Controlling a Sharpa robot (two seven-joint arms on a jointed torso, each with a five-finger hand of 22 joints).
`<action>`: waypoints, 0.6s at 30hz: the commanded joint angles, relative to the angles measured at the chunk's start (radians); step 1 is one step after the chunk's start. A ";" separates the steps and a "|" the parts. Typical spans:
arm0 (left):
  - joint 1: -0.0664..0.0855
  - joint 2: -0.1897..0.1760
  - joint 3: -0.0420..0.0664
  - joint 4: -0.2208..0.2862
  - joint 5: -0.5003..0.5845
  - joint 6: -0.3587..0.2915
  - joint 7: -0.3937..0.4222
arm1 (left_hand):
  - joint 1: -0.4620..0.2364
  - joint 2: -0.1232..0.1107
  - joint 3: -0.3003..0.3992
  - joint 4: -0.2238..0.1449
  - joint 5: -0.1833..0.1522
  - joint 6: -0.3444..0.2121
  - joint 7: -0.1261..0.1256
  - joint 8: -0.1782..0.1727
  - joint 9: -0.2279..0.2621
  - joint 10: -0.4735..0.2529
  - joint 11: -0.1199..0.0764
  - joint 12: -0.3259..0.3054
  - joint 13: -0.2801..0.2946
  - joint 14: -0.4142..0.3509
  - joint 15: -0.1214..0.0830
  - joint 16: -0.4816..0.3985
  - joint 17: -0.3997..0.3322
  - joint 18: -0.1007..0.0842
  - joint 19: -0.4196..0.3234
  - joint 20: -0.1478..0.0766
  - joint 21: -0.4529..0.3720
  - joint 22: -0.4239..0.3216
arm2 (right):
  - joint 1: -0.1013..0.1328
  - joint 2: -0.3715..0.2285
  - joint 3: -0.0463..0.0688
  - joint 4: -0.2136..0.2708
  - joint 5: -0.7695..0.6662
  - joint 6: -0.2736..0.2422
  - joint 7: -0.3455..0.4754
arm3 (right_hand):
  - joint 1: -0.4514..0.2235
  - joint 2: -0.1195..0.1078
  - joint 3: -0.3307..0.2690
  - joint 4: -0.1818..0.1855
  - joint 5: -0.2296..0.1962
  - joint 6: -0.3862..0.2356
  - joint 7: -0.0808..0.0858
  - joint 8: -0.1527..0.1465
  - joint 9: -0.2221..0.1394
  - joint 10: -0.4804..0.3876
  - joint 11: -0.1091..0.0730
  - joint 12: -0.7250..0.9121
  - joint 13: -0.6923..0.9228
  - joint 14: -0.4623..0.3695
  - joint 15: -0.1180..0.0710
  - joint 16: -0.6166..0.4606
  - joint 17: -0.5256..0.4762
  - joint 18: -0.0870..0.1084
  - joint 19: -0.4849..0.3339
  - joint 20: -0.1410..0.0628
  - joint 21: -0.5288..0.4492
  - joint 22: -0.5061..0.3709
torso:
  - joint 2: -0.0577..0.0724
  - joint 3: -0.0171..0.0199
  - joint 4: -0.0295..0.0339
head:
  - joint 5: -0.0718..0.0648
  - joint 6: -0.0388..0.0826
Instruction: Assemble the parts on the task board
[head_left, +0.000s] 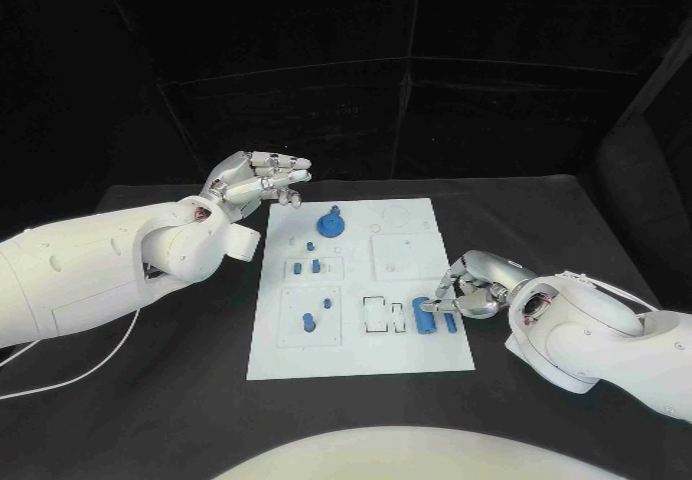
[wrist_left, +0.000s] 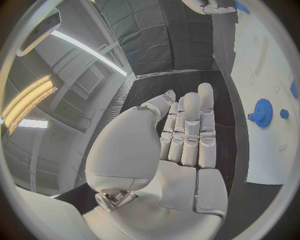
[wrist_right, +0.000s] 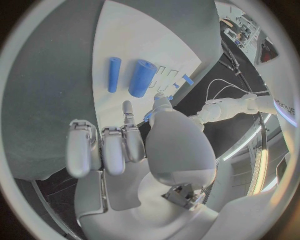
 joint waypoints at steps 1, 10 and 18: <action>0.002 0.000 0.000 0.002 0.002 0.013 0.004 | 0.000 0.000 0.000 -0.004 0.006 -0.007 0.000 0.006 -0.001 -0.008 0.002 0.004 0.000 -0.005 -0.001 0.003 -0.001 0.013 0.002 0.004 -0.004 -0.001 | -0.004 0.009 -0.001 -0.003 -0.044 0.050 -0.036 | -0.013 0.000 -0.009 -0.002 -0.007 -0.008 0.000 0.009 0.002 0.025 -0.003 0.001 0.087 0.070 -0.003 0.003 0.073 -0.020 0.008 -0.003 0.005 0.024 | 0.000 0.0000 -0.0007 | 0.002 -0.002; 0.002 0.000 0.000 0.002 0.002 0.015 0.003 | 0.000 0.000 0.000 -0.004 0.006 -0.007 0.000 0.006 -0.001 -0.008 0.002 0.004 0.000 -0.005 -0.001 0.003 -0.001 0.013 0.002 0.004 -0.004 -0.001 | -0.016 0.033 -0.001 -0.020 -0.055 0.090 -0.046 | -0.008 0.009 -0.010 -0.004 -0.001 -0.007 -0.002 0.022 0.007 0.026 -0.005 0.001 0.090 0.070 -0.004 0.005 0.078 -0.021 0.009 -0.003 0.007 0.028 | 0.000 -0.0002 -0.0001 | 0.003 -0.004; 0.001 0.000 0.000 0.002 0.002 0.015 0.003 | 0.000 0.000 0.000 -0.004 0.006 -0.007 0.000 0.006 -0.001 -0.008 0.002 0.004 0.000 -0.005 -0.001 0.003 -0.001 0.013 0.002 0.004 -0.004 -0.001 | -0.023 0.057 -0.001 -0.040 -0.063 0.120 -0.041 | 0.001 0.018 -0.010 -0.006 0.000 -0.010 -0.002 0.027 0.009 0.022 -0.005 -0.006 0.084 0.070 -0.004 0.004 0.075 -0.021 0.010 -0.003 0.008 0.032 | 0.000 -0.0009 -0.0003 | 0.002 -0.007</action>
